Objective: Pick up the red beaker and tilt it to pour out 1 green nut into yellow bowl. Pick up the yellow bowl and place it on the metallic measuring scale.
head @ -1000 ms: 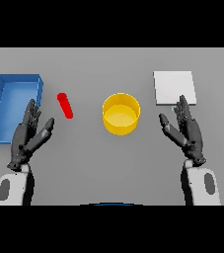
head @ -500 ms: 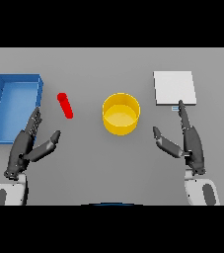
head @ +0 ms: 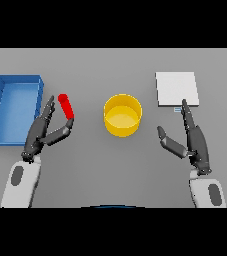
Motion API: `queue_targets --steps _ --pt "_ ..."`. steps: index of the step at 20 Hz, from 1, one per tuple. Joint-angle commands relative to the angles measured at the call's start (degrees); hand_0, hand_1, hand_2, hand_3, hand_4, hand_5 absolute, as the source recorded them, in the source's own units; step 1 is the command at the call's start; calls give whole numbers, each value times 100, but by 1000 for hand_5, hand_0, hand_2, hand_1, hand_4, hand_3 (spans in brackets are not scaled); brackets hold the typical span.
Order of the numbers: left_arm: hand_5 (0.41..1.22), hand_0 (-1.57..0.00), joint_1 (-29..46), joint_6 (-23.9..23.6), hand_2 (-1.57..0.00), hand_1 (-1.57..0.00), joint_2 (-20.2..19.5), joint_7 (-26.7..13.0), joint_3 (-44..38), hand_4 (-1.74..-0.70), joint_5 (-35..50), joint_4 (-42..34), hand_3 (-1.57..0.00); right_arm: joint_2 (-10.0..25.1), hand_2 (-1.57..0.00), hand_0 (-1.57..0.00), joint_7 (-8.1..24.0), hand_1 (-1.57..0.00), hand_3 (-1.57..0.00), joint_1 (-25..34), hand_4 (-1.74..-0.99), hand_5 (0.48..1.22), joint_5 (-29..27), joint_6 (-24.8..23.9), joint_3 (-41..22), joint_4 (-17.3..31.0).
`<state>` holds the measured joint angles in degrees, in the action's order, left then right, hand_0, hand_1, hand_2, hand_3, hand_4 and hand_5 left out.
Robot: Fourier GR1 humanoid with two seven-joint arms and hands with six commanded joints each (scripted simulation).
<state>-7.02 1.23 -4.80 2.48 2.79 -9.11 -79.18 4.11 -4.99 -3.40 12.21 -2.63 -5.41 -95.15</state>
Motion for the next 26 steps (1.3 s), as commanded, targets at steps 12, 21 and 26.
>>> queue_targets --steps 12,21,26 --pt "686 1 -1327 -212 1 1 111 219 -249 -1293 -132 1529 1 31 1 1 67 1 1 -35 -1267 644 106 -36 -23 -44" --pt "698 1 -1836 -181 1 1 198 550 -463 -1335 -7 2303 1 15 1 1 121 1 1 -55 -1263 640 44 -44 15 -89" --pt "871 -441 -2080 -386 -523 -481 333 529 -741 -1448 209 2538 -547 1 1 1 64 1 1 -90 -1257 645 70 -71 -1 -140"
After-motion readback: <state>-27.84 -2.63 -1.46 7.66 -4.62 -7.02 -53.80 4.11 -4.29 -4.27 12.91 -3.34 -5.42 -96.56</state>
